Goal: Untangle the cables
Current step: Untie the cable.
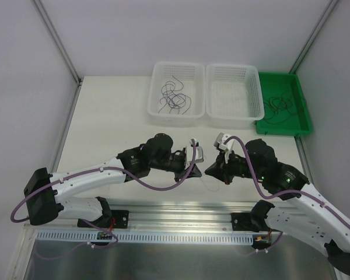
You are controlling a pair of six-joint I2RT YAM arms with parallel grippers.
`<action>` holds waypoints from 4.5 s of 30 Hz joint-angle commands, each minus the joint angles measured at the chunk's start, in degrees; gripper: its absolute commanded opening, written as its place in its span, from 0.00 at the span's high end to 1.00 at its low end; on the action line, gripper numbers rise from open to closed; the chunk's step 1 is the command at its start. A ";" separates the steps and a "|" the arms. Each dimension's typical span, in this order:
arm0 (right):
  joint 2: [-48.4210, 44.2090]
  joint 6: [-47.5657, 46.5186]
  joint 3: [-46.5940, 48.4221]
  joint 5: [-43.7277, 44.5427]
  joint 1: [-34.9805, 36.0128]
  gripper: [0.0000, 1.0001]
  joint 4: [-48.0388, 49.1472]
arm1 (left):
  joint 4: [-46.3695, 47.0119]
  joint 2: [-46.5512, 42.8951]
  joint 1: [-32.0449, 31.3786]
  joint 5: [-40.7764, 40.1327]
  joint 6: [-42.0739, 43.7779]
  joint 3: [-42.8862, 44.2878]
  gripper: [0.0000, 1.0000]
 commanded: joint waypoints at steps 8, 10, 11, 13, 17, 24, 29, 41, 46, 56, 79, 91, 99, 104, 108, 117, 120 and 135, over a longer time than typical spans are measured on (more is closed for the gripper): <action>-2.61 1.16 0.30 9.37 0.47 0.99 0.75 | 2.68 -3.19 -0.42 -6.62 -4.00 -1.20 1.00; -3.31 2.39 0.03 11.41 0.29 0.99 1.36 | 6.54 -4.51 -0.42 -8.99 -6.98 -4.27 1.00; -3.75 2.92 -0.23 13.33 0.29 0.99 1.71 | 8.21 -5.91 -0.34 -10.83 -7.87 -5.50 1.00; -4.98 4.84 -0.94 14.75 0.11 0.99 3.38 | 14.27 -7.67 -0.33 -12.08 -11.36 -9.46 1.00; -8.05 9.59 -3.57 18.79 0.02 0.99 8.04 | 22.19 -8.47 -0.42 -14.54 -16.66 -14.74 1.00; -12.55 13.30 -6.48 23.02 0.02 0.99 14.20 | 28.78 -5.40 -0.42 -12.35 -23.17 -18.96 1.00; -6.84 9.79 -3.23 15.56 0.02 0.99 10.51 | 27.83 -6.53 -0.51 -12.43 -22.56 -17.83 0.94; -0.59 0.47 -0.32 6.06 0.38 0.99 1.54 | 1.37 -6.28 0.10 -11.74 -3.84 -0.43 0.46; -0.50 0.02 -0.24 5.62 1.08 0.99 1.45 | -0.83 -2.86 0.19 -6.37 -1.55 2.48 0.48; -0.86 -0.24 -0.24 5.62 1.61 0.99 1.54 | -1.89 1.11 0.19 -1.71 -0.58 4.85 0.58; -1.38 -0.33 -0.06 5.70 1.87 0.99 1.63 | -2.06 3.31 0.19 -0.74 -1.64 5.74 1.00; -8.40 5.19 -2.87 22.99 1.43 0.99 4.35 | 0.04 -1.88 0.19 -8.21 -5.50 0.12 1.00; -17.02 17.94 -10.69 31.63 1.17 0.99 14.97 | 10.76 -1.36 0.10 -3.74 -12.35 -6.56 1.00; -22.82 25.24 -15.88 37.06 1.26 0.99 18.68 | 18.24 2.51 -0.68 -2.67 -17.28 -9.12 1.00; -24.14 27.60 -14.74 41.19 1.26 0.99 14.12 | 18.59 2.17 -0.77 -5.92 -17.99 -10.78 1.00; -22.95 30.80 -15.13 40.09 1.26 0.94 10.54 | 23.17 0.06 -0.77 -8.74 -18.96 -12.90 1.00; -18.62 24.03 -10.10 35.43 1.26 0.87 4.83 | 18.78 -1.79 -0.77 -9.61 -16.06 -11.76 1.00; 0.63 13.82 1.71 29.88 1.08 0.76 -11.30 | 6.29 -4.96 -0.51 -15.15 -10.58 -8.32 0.57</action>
